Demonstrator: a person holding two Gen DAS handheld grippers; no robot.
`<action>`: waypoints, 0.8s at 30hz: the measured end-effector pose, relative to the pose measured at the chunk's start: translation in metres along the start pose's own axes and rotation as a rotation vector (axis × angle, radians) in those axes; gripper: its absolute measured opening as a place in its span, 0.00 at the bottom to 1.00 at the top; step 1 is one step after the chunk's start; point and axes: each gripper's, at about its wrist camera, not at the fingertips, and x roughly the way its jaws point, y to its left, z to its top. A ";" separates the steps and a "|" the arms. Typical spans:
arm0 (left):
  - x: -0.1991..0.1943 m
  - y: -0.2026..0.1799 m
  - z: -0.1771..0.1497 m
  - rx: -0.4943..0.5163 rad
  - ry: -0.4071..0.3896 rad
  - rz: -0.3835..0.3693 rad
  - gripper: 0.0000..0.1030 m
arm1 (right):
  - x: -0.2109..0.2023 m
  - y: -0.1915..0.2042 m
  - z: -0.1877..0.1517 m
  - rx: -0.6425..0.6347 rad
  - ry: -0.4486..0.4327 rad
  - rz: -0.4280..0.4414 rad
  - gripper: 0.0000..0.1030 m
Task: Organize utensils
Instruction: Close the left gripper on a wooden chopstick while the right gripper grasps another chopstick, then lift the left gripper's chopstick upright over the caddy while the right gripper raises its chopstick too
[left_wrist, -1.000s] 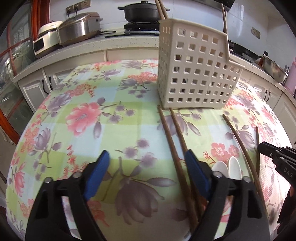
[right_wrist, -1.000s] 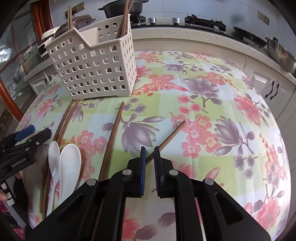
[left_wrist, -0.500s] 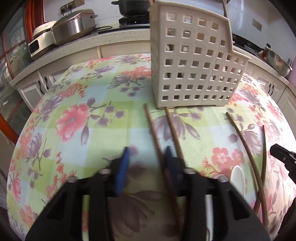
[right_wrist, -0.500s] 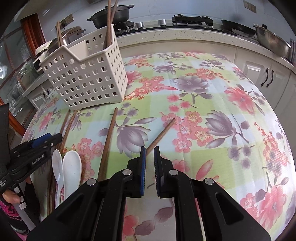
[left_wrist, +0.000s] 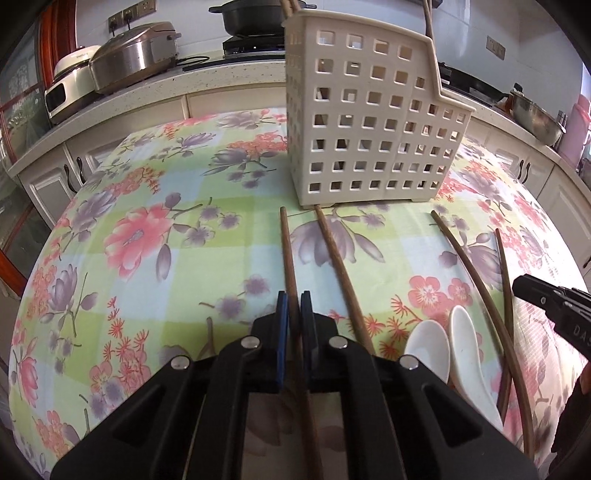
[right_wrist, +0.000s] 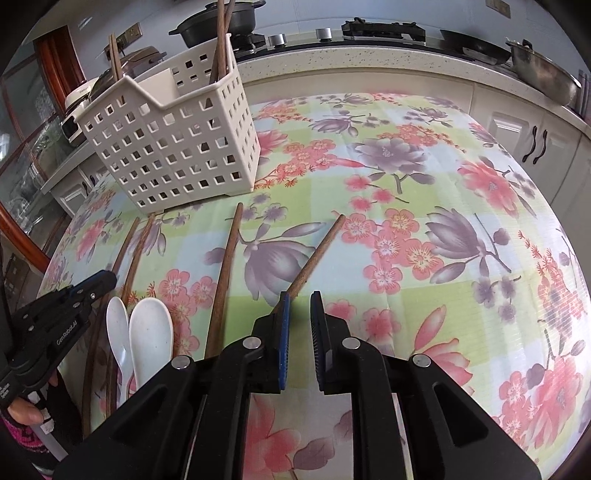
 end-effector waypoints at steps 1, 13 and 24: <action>0.000 0.001 0.000 -0.001 -0.001 -0.001 0.07 | 0.000 0.000 0.001 0.004 0.003 0.004 0.18; -0.011 0.013 -0.001 -0.015 -0.022 -0.015 0.06 | 0.017 0.035 0.004 -0.142 -0.020 -0.050 0.23; -0.005 0.018 -0.002 -0.031 -0.005 -0.024 0.06 | 0.023 0.050 0.006 -0.285 -0.028 0.007 0.09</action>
